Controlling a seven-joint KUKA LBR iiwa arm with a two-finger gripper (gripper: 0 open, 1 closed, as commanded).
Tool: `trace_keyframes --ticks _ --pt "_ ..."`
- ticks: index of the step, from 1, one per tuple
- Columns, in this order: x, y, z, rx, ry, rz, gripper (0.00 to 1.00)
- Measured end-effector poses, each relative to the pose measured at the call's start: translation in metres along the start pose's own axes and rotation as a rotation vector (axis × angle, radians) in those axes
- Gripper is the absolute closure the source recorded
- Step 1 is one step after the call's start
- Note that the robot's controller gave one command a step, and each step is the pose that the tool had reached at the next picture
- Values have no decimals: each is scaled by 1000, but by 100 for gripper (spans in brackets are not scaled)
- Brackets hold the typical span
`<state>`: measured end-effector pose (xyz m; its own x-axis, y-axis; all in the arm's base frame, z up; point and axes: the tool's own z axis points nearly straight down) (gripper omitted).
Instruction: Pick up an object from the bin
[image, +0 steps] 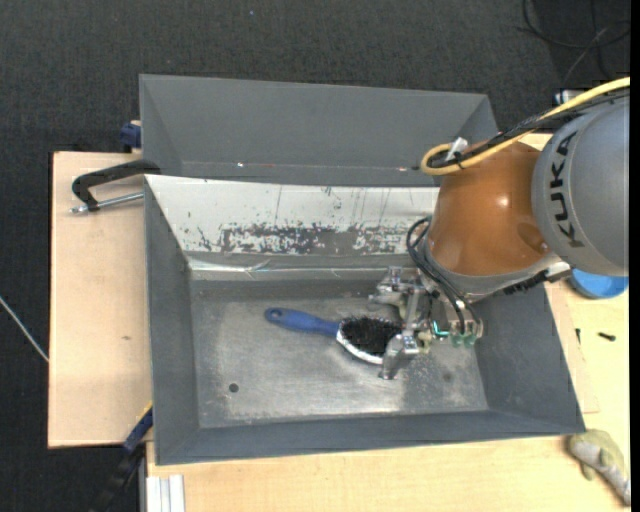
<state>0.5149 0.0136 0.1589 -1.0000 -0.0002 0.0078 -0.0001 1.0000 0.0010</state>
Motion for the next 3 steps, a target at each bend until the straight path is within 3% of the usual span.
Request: trace_keyframes --ticks 1,2,3 --pt "-11 7 82 -1 -6 97 0" --pt "-12 7 79 -1 -11 97 100" --pt "-7 35 -49 -3 -20 87 100"
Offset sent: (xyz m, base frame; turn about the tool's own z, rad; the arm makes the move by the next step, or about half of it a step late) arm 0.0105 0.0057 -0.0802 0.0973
